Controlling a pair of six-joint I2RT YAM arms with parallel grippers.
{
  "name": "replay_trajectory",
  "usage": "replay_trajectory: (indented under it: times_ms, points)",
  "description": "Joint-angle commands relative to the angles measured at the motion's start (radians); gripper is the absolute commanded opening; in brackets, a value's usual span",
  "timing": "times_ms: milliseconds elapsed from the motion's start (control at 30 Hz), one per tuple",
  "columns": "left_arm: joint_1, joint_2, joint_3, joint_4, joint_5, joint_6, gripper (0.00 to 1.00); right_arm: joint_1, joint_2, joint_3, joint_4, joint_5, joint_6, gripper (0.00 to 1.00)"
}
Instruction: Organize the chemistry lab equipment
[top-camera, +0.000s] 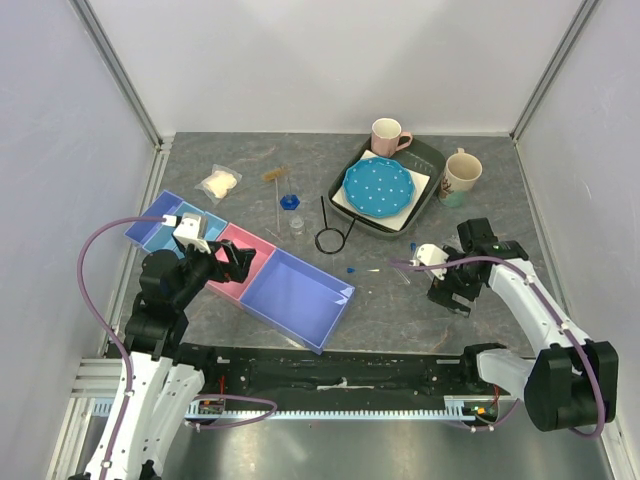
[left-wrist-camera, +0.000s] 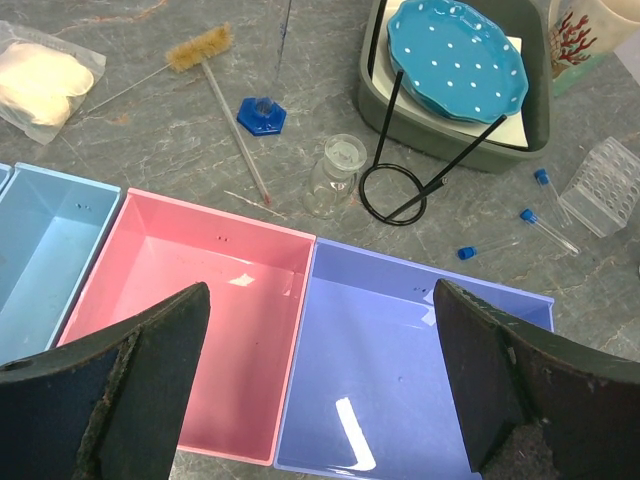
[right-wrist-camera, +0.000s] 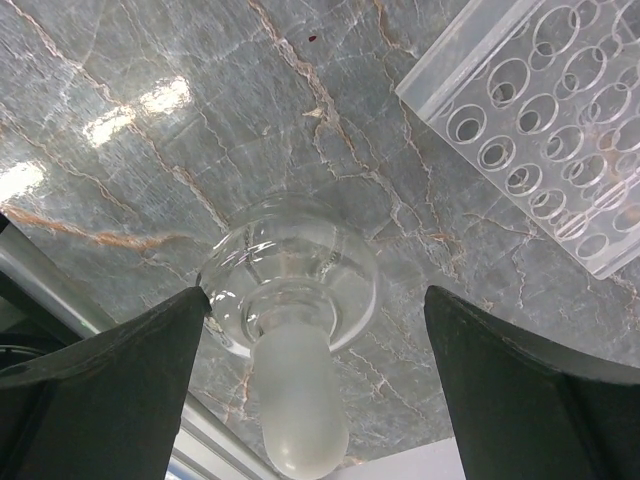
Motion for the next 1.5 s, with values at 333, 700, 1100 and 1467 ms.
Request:
replay_trajectory:
  times_ms: [333, 700, 1100, 1467]
  points:
    - [-0.003, -0.004, -0.001, 0.018, 0.026, -0.002, 0.99, 0.002, 0.057, -0.055, 0.051, 0.004, -0.039, 0.98]
    - [-0.003, -0.004, -0.001, 0.02, 0.026, -0.002, 0.99, 0.001, 0.108, -0.09, 0.117, 0.078, -0.034, 0.98]
    - [-0.003, -0.003, -0.001, 0.018, 0.024, -0.002, 0.99, 0.001, 0.127, -0.055, 0.095, 0.027, -0.028, 0.74]
    - [-0.001, -0.003, -0.001, 0.018, 0.023, -0.002, 0.99, 0.013, 0.11, 0.09, 0.019, -0.067, 0.0, 0.54]
